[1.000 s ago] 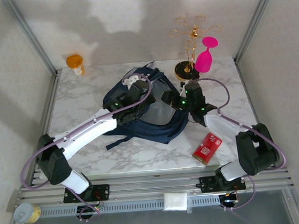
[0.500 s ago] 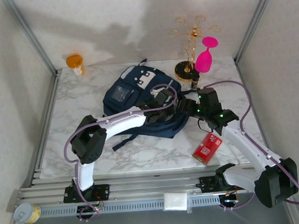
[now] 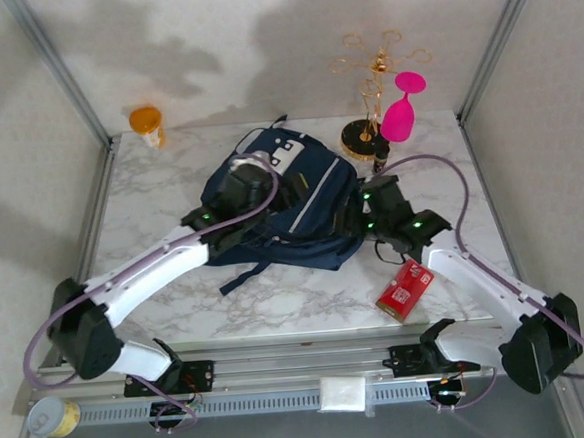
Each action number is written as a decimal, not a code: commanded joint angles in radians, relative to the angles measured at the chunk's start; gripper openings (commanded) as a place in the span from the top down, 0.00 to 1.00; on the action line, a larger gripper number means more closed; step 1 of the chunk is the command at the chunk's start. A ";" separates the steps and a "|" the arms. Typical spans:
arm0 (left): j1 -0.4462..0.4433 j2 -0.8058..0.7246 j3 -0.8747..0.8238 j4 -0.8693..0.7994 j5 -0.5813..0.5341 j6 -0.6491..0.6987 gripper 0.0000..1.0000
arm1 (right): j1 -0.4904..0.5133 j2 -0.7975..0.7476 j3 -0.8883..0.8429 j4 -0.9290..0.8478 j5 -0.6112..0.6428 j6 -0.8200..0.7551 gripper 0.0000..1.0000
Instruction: Pack the student bag
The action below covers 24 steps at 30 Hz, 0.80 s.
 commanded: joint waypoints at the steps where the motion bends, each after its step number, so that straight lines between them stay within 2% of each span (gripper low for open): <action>1: 0.080 -0.006 -0.104 -0.082 -0.051 0.052 0.21 | 0.116 0.052 -0.023 0.026 0.019 0.104 0.39; 5: 0.196 0.050 -0.210 -0.001 0.020 0.030 0.20 | 0.171 0.134 -0.068 0.160 -0.028 0.156 0.38; 8: 0.223 0.142 -0.228 0.088 0.098 0.012 0.21 | 0.170 0.191 -0.086 0.219 -0.020 0.141 0.38; 12: 0.223 0.223 -0.234 0.099 0.054 -0.002 0.21 | 0.149 0.265 -0.064 0.232 0.029 0.048 0.39; 19: 0.188 0.206 -0.385 0.182 0.085 -0.114 0.22 | -0.006 0.277 -0.087 0.323 -0.059 -0.090 0.42; 21: 0.158 0.189 -0.417 0.208 0.101 -0.154 0.21 | -0.035 0.302 -0.063 0.313 -0.038 -0.139 0.44; 24: 0.100 0.168 -0.418 0.204 0.098 -0.179 0.21 | -0.043 0.295 -0.034 0.316 0.064 -0.211 0.45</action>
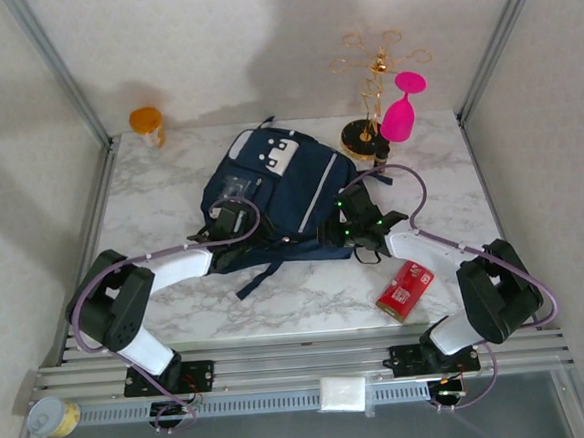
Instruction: Pack the student bag
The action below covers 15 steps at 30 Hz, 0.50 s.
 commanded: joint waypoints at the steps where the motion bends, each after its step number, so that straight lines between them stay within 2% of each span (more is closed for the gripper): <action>1: -0.066 -0.025 -0.018 -0.039 0.024 -0.078 0.21 | -0.022 0.001 0.053 0.035 0.119 -0.120 0.46; 4: -0.077 -0.040 0.022 -0.087 -0.020 -0.074 0.21 | -0.045 -0.008 0.118 -0.031 0.109 -0.126 0.45; 8: -0.064 -0.075 0.060 -0.123 -0.072 -0.059 0.21 | 0.006 -0.065 0.136 -0.135 0.147 -0.086 0.42; 12: -0.046 -0.111 0.077 -0.138 -0.079 -0.066 0.22 | 0.077 -0.049 0.178 -0.292 0.173 0.054 0.42; 15: -0.024 -0.144 0.072 -0.128 -0.090 -0.056 0.23 | 0.173 -0.020 0.219 -0.286 0.147 0.211 0.45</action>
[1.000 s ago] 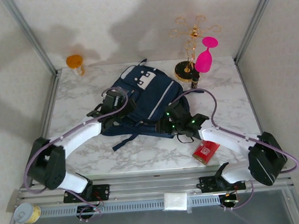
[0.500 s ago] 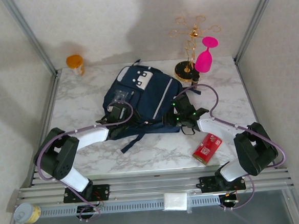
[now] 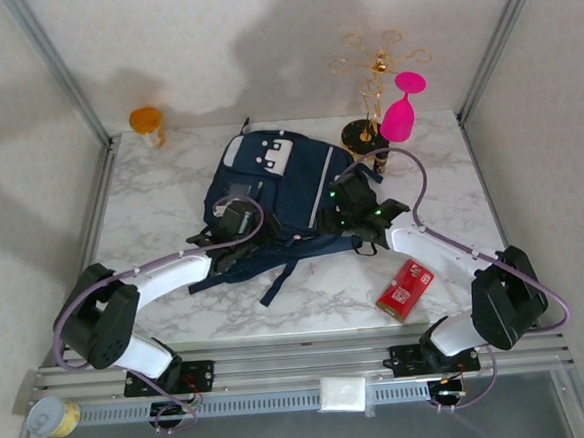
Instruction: Pack the student bag
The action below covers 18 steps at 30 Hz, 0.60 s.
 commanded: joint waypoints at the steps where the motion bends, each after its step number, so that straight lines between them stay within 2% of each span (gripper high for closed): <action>1: 0.034 -0.045 0.030 -0.041 -0.043 -0.004 0.24 | 0.101 0.051 0.068 -0.071 0.010 0.212 0.47; 7: 0.075 -0.070 -0.004 -0.037 -0.063 -0.003 0.24 | 0.206 0.287 0.258 -0.191 0.132 0.410 0.56; 12: 0.119 -0.025 -0.058 0.019 -0.031 -0.024 0.27 | 0.237 0.420 0.336 -0.198 0.179 0.497 0.55; 18: 0.147 0.042 -0.108 0.099 -0.013 -0.053 0.39 | 0.246 0.562 0.440 -0.280 0.251 0.577 0.49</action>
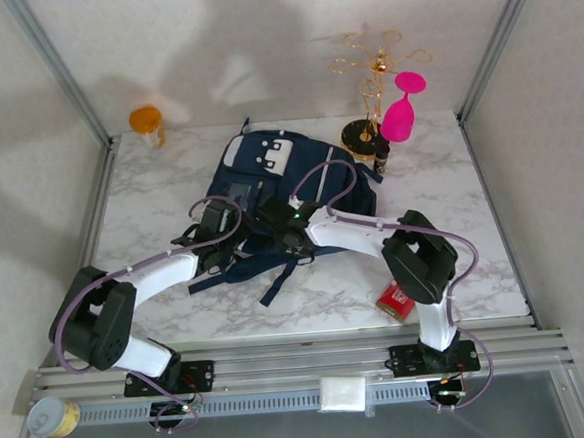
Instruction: Pack the student bag
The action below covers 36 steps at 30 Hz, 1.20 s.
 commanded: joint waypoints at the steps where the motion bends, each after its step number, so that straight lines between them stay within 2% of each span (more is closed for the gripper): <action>1: 0.007 0.048 -0.021 0.060 0.018 -0.020 0.41 | 0.011 0.055 0.042 -0.074 0.091 0.106 0.48; 6: 0.007 0.100 -0.032 0.063 -0.008 -0.025 0.48 | 0.011 0.106 0.057 -0.046 0.174 0.155 0.46; 9: 0.009 0.111 -0.032 0.057 -0.030 -0.028 0.48 | 0.015 0.113 0.087 -0.095 0.221 0.169 0.52; 13: 0.009 0.114 -0.030 0.031 -0.074 -0.026 0.48 | 0.021 0.061 0.043 -0.150 0.248 0.180 0.53; 15: 0.009 0.116 -0.028 0.023 -0.090 -0.025 0.48 | 0.022 0.017 -0.007 -0.167 0.248 0.197 0.56; 20: 0.008 0.114 -0.030 0.031 -0.068 -0.031 0.48 | 0.025 -0.061 -0.078 -0.175 0.259 0.192 0.60; 26: 0.007 0.108 -0.027 0.014 -0.080 -0.023 0.48 | 0.035 -0.034 -0.013 -0.051 0.132 -0.049 0.65; 29: 0.007 0.103 -0.033 0.017 -0.076 -0.025 0.48 | 0.026 -0.061 -0.035 0.015 0.075 -0.186 0.58; 34: 0.001 0.107 -0.030 0.018 -0.075 -0.024 0.48 | -0.013 -0.074 -0.033 -0.037 0.037 -0.351 0.53; 36: 0.000 0.112 -0.026 0.016 -0.074 -0.023 0.48 | -0.037 -0.096 -0.061 0.002 -0.026 -0.439 0.50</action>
